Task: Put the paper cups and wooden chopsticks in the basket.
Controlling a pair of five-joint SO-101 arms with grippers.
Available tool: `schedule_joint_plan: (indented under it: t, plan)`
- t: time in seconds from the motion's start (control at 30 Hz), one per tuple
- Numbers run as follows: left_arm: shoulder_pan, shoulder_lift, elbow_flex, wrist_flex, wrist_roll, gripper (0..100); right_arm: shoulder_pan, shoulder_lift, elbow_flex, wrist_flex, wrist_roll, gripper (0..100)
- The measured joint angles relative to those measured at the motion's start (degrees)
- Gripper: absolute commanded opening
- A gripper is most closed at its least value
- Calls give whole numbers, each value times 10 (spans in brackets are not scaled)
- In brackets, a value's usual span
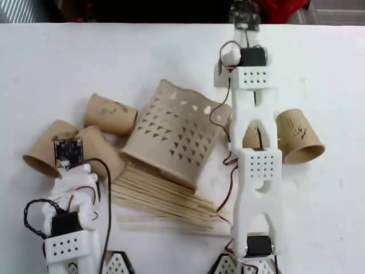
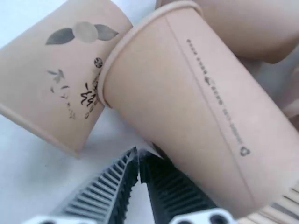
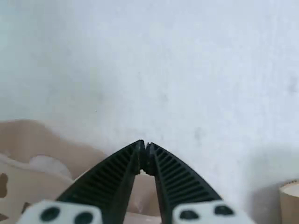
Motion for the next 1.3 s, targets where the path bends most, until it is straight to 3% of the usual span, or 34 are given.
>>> schedule_joint_plan:
  t: [0.13,0.33,0.47,0.6,0.73,0.87,1.13,1.3]
  plan:
    - [0,0,0,2,0,35,0,-33,0,0,1,70]
    - [0,0,0,4,0,35,-40,-65,33,0,82,189]
    - [0,0,0,4,0,35,-74,-72,47,0,185,193]
    - [0,0,0,4,0,35,-59,-72,64,0,223,193]
    - [0,0,0,4,0,35,-42,-72,83,0,229,171]
    - [0,0,0,4,0,35,-32,-72,84,0,214,9]
    - [0,0,0,4,0,35,50,-185,89,3,133,17]
    - [0,0,0,4,0,35,80,-338,224,4,134,17]
